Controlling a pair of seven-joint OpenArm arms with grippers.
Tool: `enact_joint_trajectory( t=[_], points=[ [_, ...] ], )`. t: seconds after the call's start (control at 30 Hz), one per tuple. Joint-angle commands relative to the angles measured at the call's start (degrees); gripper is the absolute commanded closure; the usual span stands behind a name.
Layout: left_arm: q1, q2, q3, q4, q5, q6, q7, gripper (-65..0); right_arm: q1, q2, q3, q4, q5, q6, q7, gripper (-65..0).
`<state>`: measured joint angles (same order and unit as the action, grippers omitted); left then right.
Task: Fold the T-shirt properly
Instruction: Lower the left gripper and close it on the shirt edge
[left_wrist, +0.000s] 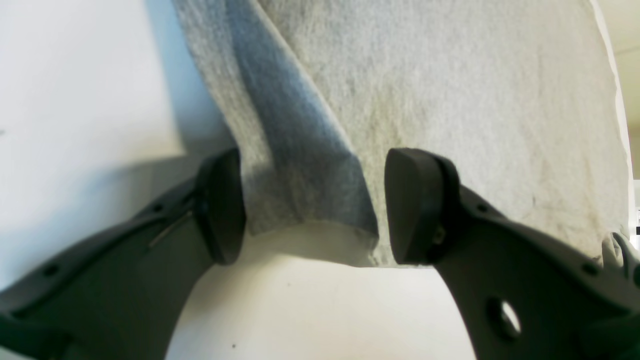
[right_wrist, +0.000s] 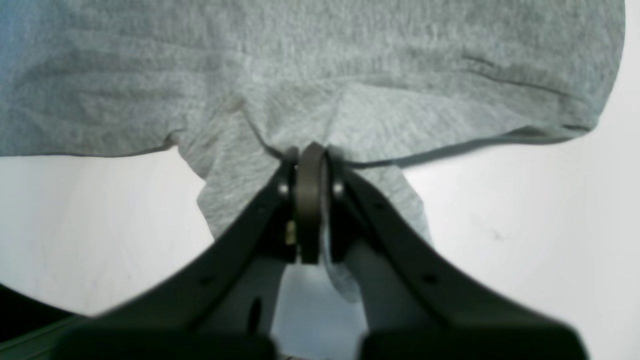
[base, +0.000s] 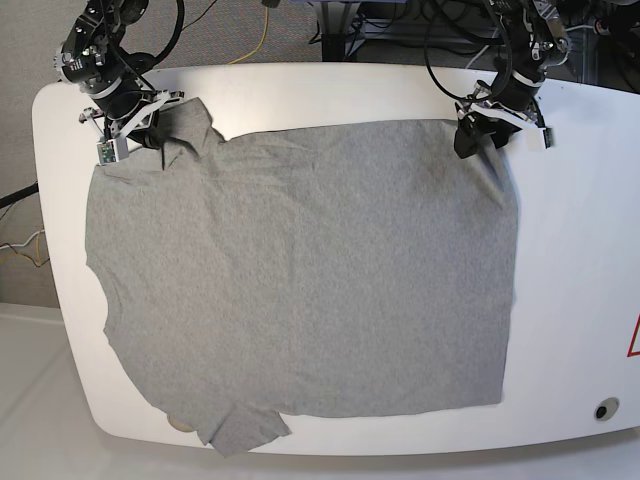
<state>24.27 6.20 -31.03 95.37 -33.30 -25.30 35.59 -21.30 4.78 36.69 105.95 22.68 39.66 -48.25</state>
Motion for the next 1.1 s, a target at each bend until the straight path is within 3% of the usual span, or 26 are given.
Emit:
enact_joint_trajectory(
  t=[0.0, 0.27, 0.37, 0.43, 0.5, 0.63, 1.07],
  points=[
    [0.56, 0.09, -0.14, 0.23, 1.52, 1.17, 2.52, -40.1, 0.16, 0.72, 0.28, 0.73, 0.75, 0.3, 1.17, 0.0],
    [0.56, -0.09, -0.14, 0.23, 1.52, 1.17, 2.52, -38.0, 0.16, 0.72, 0.28, 0.73, 0.75, 0.3, 1.17, 0.0],
    [0.48, -0.09, -0.23, 0.23, 1.52, 1.17, 2.52, -25.2, 0.16, 0.72, 0.28, 0.73, 0.75, 0.3, 1.17, 0.0],
    [0.48, -0.09, -0.23, 0.23, 1.52, 1.17, 2.52, -10.4, 0.16, 0.72, 0.28, 0.73, 0.75, 0.3, 1.17, 0.0],
    [0.48, -0.09, -0.23, 0.14, 1.61, 1.43, 2.52, 0.0, 0.16, 0.72, 0.28, 0.73, 0.75, 0.3, 1.17, 0.0],
    [0.48, -0.09, -0.23, 0.14, 1.52, 4.16, 2.52, -2.6, 0.16, 0.72, 0.28, 0.73, 0.75, 0.3, 1.17, 0.0],
    [0.48, -0.26, -0.23, 0.23, 1.61, 4.86, 2.52, -1.2, 0.16, 0.72, 0.28, 0.73, 0.75, 0.3, 1.17, 0.0]
  ],
)
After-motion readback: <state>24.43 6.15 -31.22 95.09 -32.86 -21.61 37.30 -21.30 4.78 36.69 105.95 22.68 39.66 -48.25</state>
